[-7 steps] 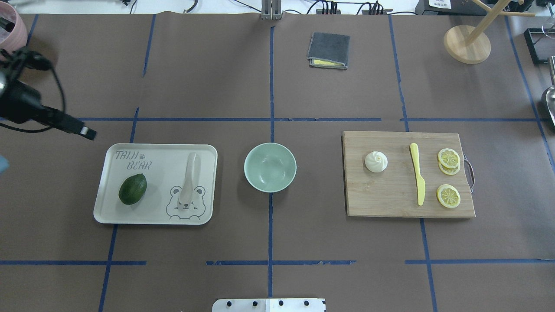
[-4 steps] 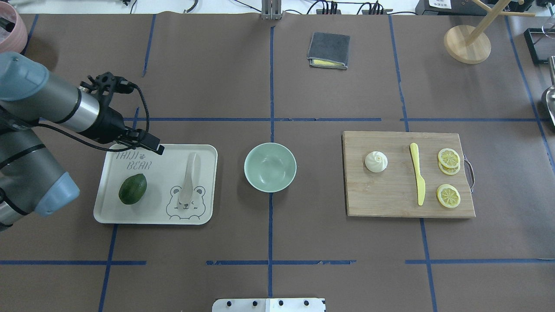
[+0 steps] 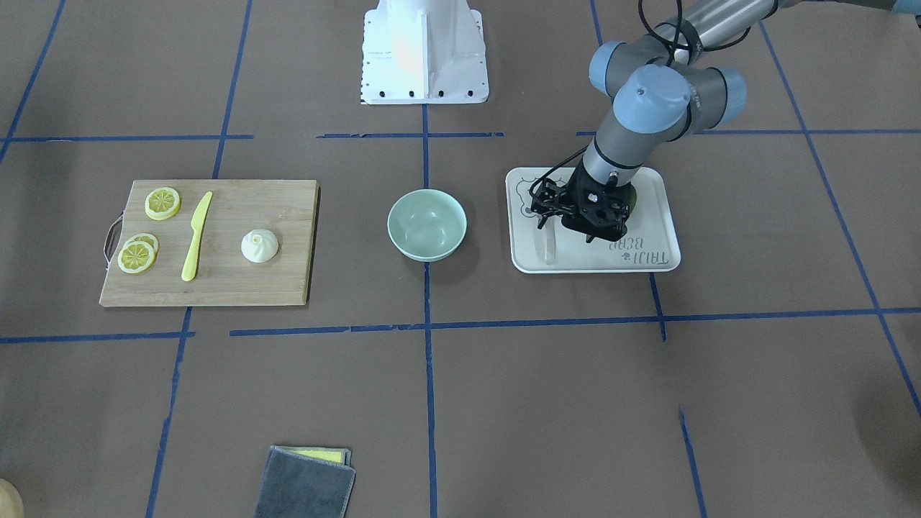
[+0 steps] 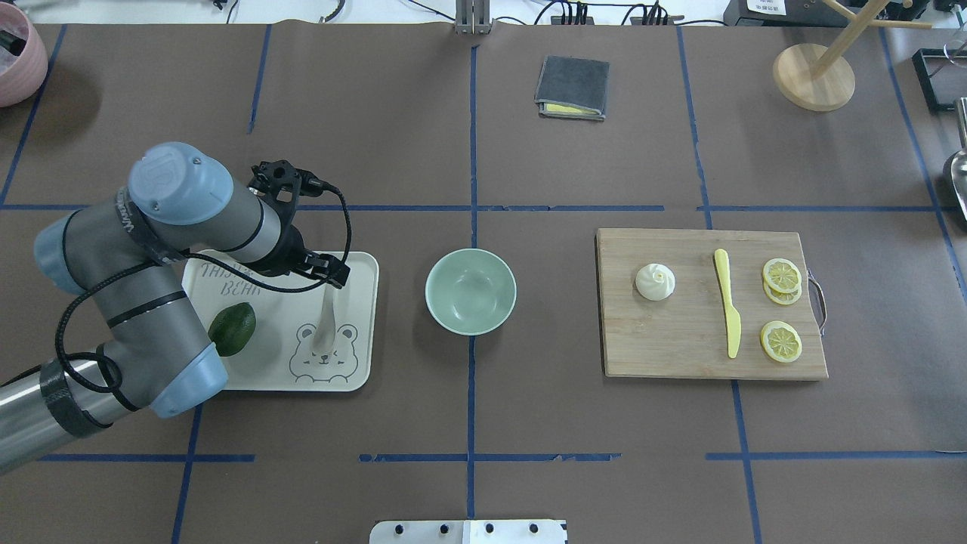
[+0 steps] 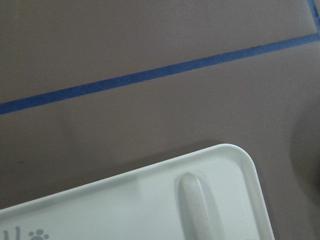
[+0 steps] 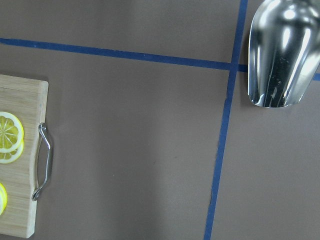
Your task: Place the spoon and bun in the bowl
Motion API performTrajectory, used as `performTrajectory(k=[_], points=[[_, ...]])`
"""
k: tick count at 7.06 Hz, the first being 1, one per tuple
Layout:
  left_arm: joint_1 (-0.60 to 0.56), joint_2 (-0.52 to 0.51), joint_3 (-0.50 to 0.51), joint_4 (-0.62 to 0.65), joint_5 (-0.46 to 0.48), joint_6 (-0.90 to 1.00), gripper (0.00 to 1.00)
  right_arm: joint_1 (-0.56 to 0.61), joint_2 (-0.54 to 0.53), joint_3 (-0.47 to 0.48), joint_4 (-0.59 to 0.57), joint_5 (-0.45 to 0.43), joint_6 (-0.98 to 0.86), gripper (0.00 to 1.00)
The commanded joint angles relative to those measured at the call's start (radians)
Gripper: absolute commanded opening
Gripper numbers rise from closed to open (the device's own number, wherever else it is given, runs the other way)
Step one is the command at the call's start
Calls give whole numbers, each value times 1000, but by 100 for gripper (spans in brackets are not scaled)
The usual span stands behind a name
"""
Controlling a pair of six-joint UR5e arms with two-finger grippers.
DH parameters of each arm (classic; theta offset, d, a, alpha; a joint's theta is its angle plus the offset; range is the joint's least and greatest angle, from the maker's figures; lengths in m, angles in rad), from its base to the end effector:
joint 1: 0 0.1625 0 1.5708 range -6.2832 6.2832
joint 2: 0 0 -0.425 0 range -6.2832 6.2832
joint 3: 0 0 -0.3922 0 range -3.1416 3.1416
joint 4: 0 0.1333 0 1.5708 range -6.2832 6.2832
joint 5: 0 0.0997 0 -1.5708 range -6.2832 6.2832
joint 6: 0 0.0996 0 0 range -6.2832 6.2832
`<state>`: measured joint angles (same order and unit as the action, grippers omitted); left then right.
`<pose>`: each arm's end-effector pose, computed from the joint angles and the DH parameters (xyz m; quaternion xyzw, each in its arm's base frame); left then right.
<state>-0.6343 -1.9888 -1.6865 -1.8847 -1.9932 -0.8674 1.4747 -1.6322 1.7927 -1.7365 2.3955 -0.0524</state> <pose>0.4641 -0.4563 0.3368 0.0994 0.4339 0.1169 0.8878 0.0157 -0.4641 0.5921 -0.0111 -0.4006 -0.0669 0.9137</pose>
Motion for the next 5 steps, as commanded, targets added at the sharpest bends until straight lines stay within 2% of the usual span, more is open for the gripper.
performTrajectory(k=[1, 3, 4, 5], points=[[42, -21, 42, 4, 28, 1, 86, -1, 0, -2, 0, 1, -7, 100], [48, -25, 54, 4, 28, -2, 70, -1, 0, -4, 0, 1, -9, 100], [48, -24, 54, 4, 27, -2, 55, -2, 0, -6, 0, 2, -7, 100], [48, -24, 54, 4, 27, -2, 27, -2, 0, -6, 0, 2, -7, 100]])
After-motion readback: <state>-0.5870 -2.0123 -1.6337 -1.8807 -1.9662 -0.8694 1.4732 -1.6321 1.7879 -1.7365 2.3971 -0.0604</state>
